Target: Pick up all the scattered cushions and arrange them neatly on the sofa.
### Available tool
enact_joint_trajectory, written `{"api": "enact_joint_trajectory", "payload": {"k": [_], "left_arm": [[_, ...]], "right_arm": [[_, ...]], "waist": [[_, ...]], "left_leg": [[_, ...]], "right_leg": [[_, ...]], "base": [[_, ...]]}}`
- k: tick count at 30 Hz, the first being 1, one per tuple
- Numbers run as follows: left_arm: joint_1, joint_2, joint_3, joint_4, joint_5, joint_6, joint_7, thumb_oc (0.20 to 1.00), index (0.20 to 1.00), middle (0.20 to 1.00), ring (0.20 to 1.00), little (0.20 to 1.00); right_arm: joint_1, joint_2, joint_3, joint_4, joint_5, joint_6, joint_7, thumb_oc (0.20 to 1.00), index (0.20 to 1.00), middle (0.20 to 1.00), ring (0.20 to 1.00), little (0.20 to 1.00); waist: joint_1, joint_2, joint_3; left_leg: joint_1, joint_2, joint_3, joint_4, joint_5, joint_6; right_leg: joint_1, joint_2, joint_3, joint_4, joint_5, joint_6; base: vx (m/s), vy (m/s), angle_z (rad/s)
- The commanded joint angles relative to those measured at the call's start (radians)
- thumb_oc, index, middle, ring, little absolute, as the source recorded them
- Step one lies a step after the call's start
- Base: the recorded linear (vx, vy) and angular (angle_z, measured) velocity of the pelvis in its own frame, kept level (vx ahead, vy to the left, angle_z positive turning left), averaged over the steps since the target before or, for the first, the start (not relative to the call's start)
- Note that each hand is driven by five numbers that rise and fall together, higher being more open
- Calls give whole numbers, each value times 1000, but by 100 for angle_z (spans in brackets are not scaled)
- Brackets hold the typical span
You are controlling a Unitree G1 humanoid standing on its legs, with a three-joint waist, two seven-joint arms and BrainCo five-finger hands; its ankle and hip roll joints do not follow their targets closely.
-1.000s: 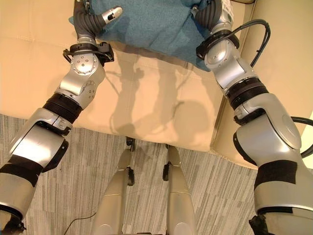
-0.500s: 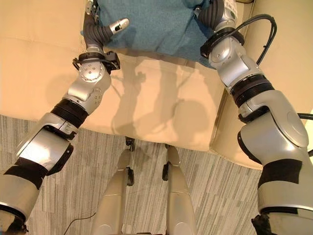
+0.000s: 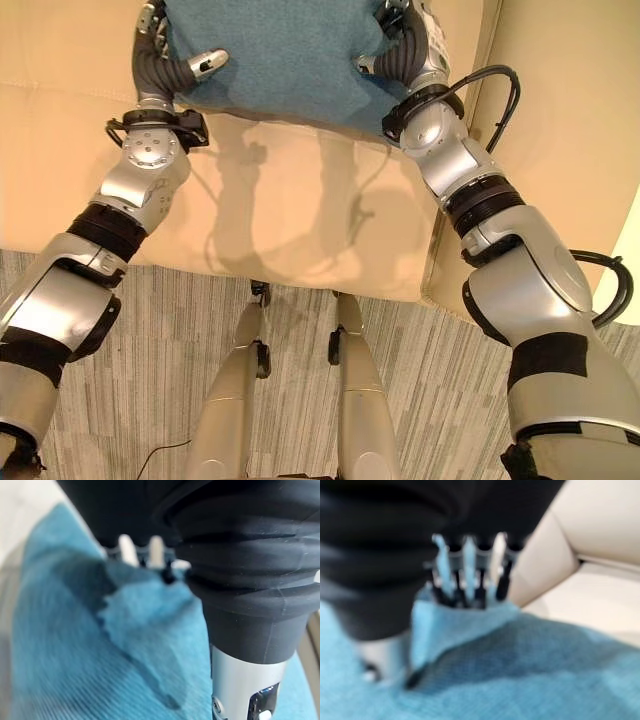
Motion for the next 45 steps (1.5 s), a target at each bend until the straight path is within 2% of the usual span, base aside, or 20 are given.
{"api": "enact_joint_trajectory", "payload": {"k": [1,4,5,12,13,16,17,19,23,25,27,28,30,34,36,38,41,42,45], "left_arm": [[-87,21,76,18,97,-50,-8,1000,1000,1000,1000,1000],[-87,21,76,18,97,-50,-8,1000,1000,1000,1000,1000],[-9,80,130,17,109,-57,-8,1000,1000,1000,1000,1000],[135,160,239,26,113,-65,-28,1000,1000,1000,1000,1000],[189,196,284,30,114,-67,-32,1000,1000,1000,1000,1000],[283,234,368,14,85,-80,-40,1000,1000,1000,1000,1000],[386,236,445,-48,55,-100,-49,1000,1000,1000,1000,1000],[434,229,470,-82,49,-103,-56,1000,1000,1000,1000,1000],[678,177,571,-252,56,-122,-92,1000,1000,1000,1000,1000],[801,133,602,-315,77,-118,-115,1000,1000,1000,1000,1000],[899,87,607,-334,100,-109,-143,1000,1000,1000,1000,1000],[990,31,604,-330,116,-90,-186,1000,1000,1000,1000,1000],[1040,6,595,-324,127,-83,-205,1000,1000,1000,1000,1000],[1190,-56,504,-189,246,-22,-344,1000,1000,1000,1000,1000],[1216,-74,492,-146,273,-9,-366,1000,1000,1000,1000,1000],[1262,-119,471,-32,334,20,-412,1000,1000,1000,1000,1000],[1280,-140,478,14,346,27,-423,1000,1000,1000,1000,1000],[1300,-175,480,110,387,43,-442,1000,1000,1000,1000,1000],[1341,-234,518,259,439,78,-470,1000,1000,1000,1000,1000]], "right_arm": [[-80,19,-9,-25,-46,-56,18,1000,1000,1000,1000,1000],[-80,19,-9,-25,-46,-56,18,1000,1000,1000,1000,1000],[-55,-20,-48,-21,-39,-66,26,1000,1000,1000,1000,1000],[-8,-128,-79,-70,-40,-87,48,1000,1000,1000,1000,1000],[17,-172,-84,-81,-45,-93,57,1000,1000,1000,1000,1000],[70,-240,-120,-120,-35,-106,66,1000,1000,1000,1000,1000],[147,-273,-173,-155,-21,-116,72,1000,1000,1000,1000,1000],[190,-283,-195,-174,-21,-116,77,1000,1000,1000,1000,1000],[408,-321,-300,-246,-30,-127,107,1000,1000,1000,1000,1000],[562,-306,-372,-290,-36,-134,132,1000,1000,1000,1000,1000],[696,-261,-423,-308,-26,-144,162,1000,1000,1000,1000,1000],[825,-212,-463,-338,-16,-149,202,1000,1000,1000,1000,1000],[884,-187,-466,-357,-6,-155,231,1000,1000,1000,1000,1000],[1082,-83,-441,-291,-27,-148,344,1000,1000,1000,1000,1000],[1113,-52,-439,-254,-30,-141,360,1000,1000,1000,1000,1000],[1184,6,-428,-172,-83,-124,387,1000,1000,1000,1000,1000],[1212,28,-429,-139,-100,-122,394,1000,1000,1000,1000,1000],[1256,80,-436,-56,-117,-111,405,1000,1000,1000,1000,1000],[1332,141,-461,52,-152,-93,424,1000,1000,1000,1000,1000]], "waist": [[7,18,19],[7,18,19],[14,22,13],[14,18,-2],[17,16,-11],[19,10,-19],[23,10,-25],[24,9,-29],[34,7,-41],[38,2,-53],[41,-2,-65],[42,-9,-81],[41,-14,-93],[40,-18,-141],[39,-19,-148],[34,-18,-190],[34,-18,-202],[35,-19,-224],[39,-21,-271]], "left_leg": [[34,-22,-49,-2,-32,-66],[34,-22,-49,-2,-32,-66],[46,-24,-50,-2,-34,-65],[67,-24,-37,-2,-41,-71],[73,-24,-38,-2,-41,-72],[85,-23,-35,-2,-45,-73],[98,-23,-36,-2,-49,-72],[108,-22,-37,-2,-50,-72],[174,-24,-39,-2,-64,-69],[221,-26,-40,-2,-76,-65],[275,-28,-38,-2,-88,-61],[331,-29,-37,-2,-102,-56],[359,-33,-36,-2,-107,-52],[503,-33,-30,-2,-145,-39],[536,-32,-32,-2,-154,-36],[600,-27,-31,2,-173,-32],[630,-23,-33,4,-183,-30],[671,-20,-36,10,-198,-26],[748,-11,-47,22,-226,-19]], "right_leg": [[67,23,-47,-87,9,78],[67,23,-47,-87,9,78],[77,25,-48,-86,7,76],[100,23,-58,-89,7,78],[108,24,-61,-90,5,77],[123,25,-64,-92,3,77],[137,25,-68,-92,0,77],[147,25,-72,-93,-2,77],[213,24,-83,-93,-15,72],[264,21,-91,-94,-24,71],[321,18,-98,-94,-34,70],[379,16,-107,-95,-47,69],[411,14,-107,-97,-51,70],[558,25,-115,-92,-101,70],[586,27,-113,-89,-114,67],[657,29,-116,-85,-142,66],[685,31,-115,-80,-155,65],[727,34,-113,-68,-175,62],[799,42,-106,-26,-222,51]], "base": [[0,0,0],[0,0,0],[0,0,0],[-1,-5,0],[0,0,0],[-1,-6,1],[0,0,0],[0,0,0],[18,-15,4],[46,-23,6],[73,-11,8],[65,1,9],[59,7,7],[82,28,2],[56,25,3],[70,24,4],[47,10,7],[54,0,5],[89,-15,13]]}}
